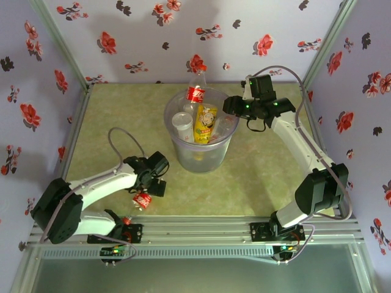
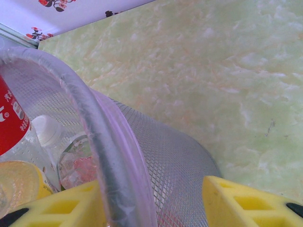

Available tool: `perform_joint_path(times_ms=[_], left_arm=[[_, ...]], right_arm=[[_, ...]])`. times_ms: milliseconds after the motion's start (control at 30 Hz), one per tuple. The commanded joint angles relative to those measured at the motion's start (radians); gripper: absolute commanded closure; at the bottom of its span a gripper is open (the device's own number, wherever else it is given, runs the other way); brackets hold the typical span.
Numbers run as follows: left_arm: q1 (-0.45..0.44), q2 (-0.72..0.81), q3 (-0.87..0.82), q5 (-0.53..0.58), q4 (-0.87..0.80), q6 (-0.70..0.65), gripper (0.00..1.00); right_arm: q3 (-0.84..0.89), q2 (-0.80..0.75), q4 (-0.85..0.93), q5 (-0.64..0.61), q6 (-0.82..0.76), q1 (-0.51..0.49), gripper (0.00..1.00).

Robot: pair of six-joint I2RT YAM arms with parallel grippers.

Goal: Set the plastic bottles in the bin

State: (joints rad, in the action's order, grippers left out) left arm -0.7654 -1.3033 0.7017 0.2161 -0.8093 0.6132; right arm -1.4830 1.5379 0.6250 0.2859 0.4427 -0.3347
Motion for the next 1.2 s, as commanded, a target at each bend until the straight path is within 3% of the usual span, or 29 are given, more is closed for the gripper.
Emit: perform_joint_path(times_ms=[0,133,267,533,1167], left_arm=[[0.047,0.001,-0.019,0.057,0.046,0.028,0.06],[0.104,-0.002,-0.023,0.057,0.086,0.016,0.26],[0.159,-0.011,-0.025,0.049,0.110,-0.007,0.35],[0.265,0.002,0.003,0.009,0.177,-0.041,0.42],[0.429,0.149,0.391,-0.041,0.006,-0.168,0.46]], right_arm=[[-0.011,0.014,0.002,0.011,0.007,-0.008,0.46],[-0.011,0.013,-0.001,0.010,0.008,-0.007,0.45],[-0.010,0.014,0.001,0.009,0.008,-0.007,0.45],[-0.012,0.002,-0.004,0.014,0.010,-0.008,0.45],[-0.065,-0.067,-0.030,0.049,0.045,0.008,0.37]])
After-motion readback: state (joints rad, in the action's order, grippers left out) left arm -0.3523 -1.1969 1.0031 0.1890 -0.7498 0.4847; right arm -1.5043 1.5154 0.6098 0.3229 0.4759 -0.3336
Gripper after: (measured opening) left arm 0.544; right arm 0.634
